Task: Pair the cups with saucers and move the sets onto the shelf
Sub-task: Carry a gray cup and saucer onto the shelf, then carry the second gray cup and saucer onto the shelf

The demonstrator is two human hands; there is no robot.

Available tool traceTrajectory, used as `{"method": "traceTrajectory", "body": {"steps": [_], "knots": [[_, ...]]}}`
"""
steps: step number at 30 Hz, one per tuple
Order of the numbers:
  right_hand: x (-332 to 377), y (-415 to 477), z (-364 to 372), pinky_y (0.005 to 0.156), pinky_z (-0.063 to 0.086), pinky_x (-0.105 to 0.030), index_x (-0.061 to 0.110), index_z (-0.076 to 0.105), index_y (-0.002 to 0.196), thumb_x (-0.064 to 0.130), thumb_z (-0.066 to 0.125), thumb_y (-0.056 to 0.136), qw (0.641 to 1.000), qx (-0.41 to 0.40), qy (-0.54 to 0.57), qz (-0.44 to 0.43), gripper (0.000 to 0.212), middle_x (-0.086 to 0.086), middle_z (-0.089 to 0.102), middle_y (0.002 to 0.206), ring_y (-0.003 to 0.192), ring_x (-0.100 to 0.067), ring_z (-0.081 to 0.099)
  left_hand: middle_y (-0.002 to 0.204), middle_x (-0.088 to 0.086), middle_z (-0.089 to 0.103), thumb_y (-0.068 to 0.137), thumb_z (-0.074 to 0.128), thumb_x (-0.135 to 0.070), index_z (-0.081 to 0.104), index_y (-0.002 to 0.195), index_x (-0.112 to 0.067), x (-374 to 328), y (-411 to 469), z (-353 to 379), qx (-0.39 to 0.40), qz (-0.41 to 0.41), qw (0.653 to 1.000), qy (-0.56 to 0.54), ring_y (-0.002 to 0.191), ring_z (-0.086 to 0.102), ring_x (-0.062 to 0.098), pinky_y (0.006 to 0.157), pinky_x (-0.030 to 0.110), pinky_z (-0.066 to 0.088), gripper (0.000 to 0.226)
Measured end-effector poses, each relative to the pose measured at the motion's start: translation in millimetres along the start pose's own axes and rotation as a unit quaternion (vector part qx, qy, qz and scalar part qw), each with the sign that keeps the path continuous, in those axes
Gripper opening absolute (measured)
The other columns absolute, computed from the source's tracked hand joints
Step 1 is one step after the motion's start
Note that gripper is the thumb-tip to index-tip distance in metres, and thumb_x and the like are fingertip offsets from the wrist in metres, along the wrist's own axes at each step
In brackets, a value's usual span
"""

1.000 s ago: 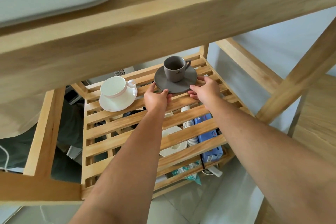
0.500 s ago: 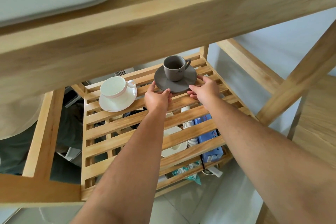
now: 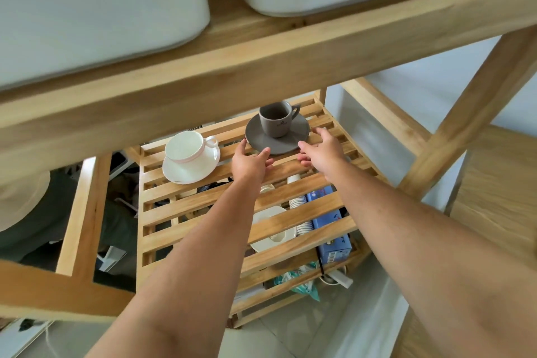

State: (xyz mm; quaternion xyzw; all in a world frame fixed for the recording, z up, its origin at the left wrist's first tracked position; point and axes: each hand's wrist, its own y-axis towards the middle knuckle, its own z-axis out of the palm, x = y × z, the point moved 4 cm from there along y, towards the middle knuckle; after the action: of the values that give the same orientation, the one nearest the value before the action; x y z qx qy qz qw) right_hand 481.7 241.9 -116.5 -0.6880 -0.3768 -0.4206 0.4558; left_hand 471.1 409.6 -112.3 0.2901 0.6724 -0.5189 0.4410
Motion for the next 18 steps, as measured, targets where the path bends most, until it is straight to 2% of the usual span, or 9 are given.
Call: {"method": "traceTrajectory", "body": {"steps": [2, 4, 6, 8, 11, 15, 18], "knots": [[3, -19, -9, 0.072, 0.060, -0.031, 0.022, 0.042, 0.137, 0.019, 0.063, 0.087, 1.000, 0.004, -0.023, -0.013, 0.054, -0.009, 0.069, 0.103, 0.083, -0.015, 0.070, 0.100, 0.002, 0.070, 0.086, 0.071, -0.019, 0.033, 0.147, -0.032, -1, -13, -1, 0.011, 0.032, 0.998, 0.053, 0.086, 0.071, 0.014, 0.078, 0.032, 0.060, 0.073], [4, -42, -22, 0.077, 0.059, -0.037, 0.023, 0.047, 0.132, 0.022, 0.062, 0.087, 0.998, -0.006, -0.041, -0.039, 0.047, -0.005, 0.071, 0.095, 0.085, -0.016, 0.069, 0.093, 0.002, 0.070, 0.087, 0.070, -0.020, 0.034, 0.147, -0.030, -1, -34, -1, 0.028, 0.072, 0.993, 0.094, 0.091, 0.070, 0.017, 0.084, 0.037, 0.059, 0.071], [6, -73, -40, 0.081, 0.058, -0.042, 0.025, 0.052, 0.126, 0.026, 0.061, 0.087, 0.997, -0.015, -0.040, -0.065, 0.040, 0.000, 0.071, 0.088, 0.085, -0.016, 0.069, 0.091, 0.003, 0.070, 0.088, 0.069, -0.021, 0.037, 0.145, -0.028, 0, -64, 0, 0.050, 0.101, 0.988, 0.104, 0.089, 0.069, 0.017, 0.078, 0.034, 0.059, 0.066], [8, -108, -63, 0.083, 0.057, -0.041, 0.027, 0.055, 0.119, 0.027, 0.060, 0.088, 0.997, -0.017, -0.013, -0.078, 0.032, 0.001, 0.071, 0.088, 0.084, -0.015, 0.069, 0.092, 0.004, 0.071, 0.089, 0.068, -0.021, 0.043, 0.140, -0.026, 3, -99, 2, 0.071, 0.115, 0.985, 0.109, 0.085, 0.068, 0.017, 0.068, 0.028, 0.056, 0.057], [3, -164, -101, 0.081, 0.058, -0.038, 0.032, 0.056, 0.106, 0.021, 0.059, 0.090, 0.995, -0.016, 0.043, -0.085, 0.019, -0.002, 0.071, 0.091, 0.080, -0.014, 0.070, 0.090, 0.006, 0.070, 0.088, 0.067, -0.020, 0.050, 0.130, -0.024, 12, -150, 8, 0.096, 0.124, 0.979, 0.127, 0.088, 0.069, 0.022, 0.078, 0.037, 0.055, 0.045], [-22, -233, -164, 0.076, 0.057, -0.033, 0.023, 0.061, 0.103, 0.014, 0.057, 0.091, 0.993, -0.048, 0.091, -0.057, 0.016, -0.005, 0.070, 0.085, 0.074, -0.015, 0.067, 0.092, 0.009, 0.068, 0.090, 0.064, -0.020, 0.052, 0.118, -0.026, 23, -220, 33, 0.140, 0.164, 0.963, 0.164, 0.082, 0.067, 0.022, 0.064, 0.028, 0.049, 0.031], [-52, -274, -216, 0.067, 0.054, -0.028, 0.015, 0.061, 0.102, 0.012, 0.056, 0.091, 0.988, -0.104, 0.098, -0.060, 0.013, -0.005, 0.067, 0.076, 0.066, -0.016, 0.064, 0.077, 0.005, 0.061, 0.090, 0.063, -0.013, 0.051, 0.115, -0.023, 42, -268, 68, 0.198, 0.165, 0.950, 0.175, 0.070, 0.059, 0.019, 0.061, 0.030, 0.048, 0.030]]}}
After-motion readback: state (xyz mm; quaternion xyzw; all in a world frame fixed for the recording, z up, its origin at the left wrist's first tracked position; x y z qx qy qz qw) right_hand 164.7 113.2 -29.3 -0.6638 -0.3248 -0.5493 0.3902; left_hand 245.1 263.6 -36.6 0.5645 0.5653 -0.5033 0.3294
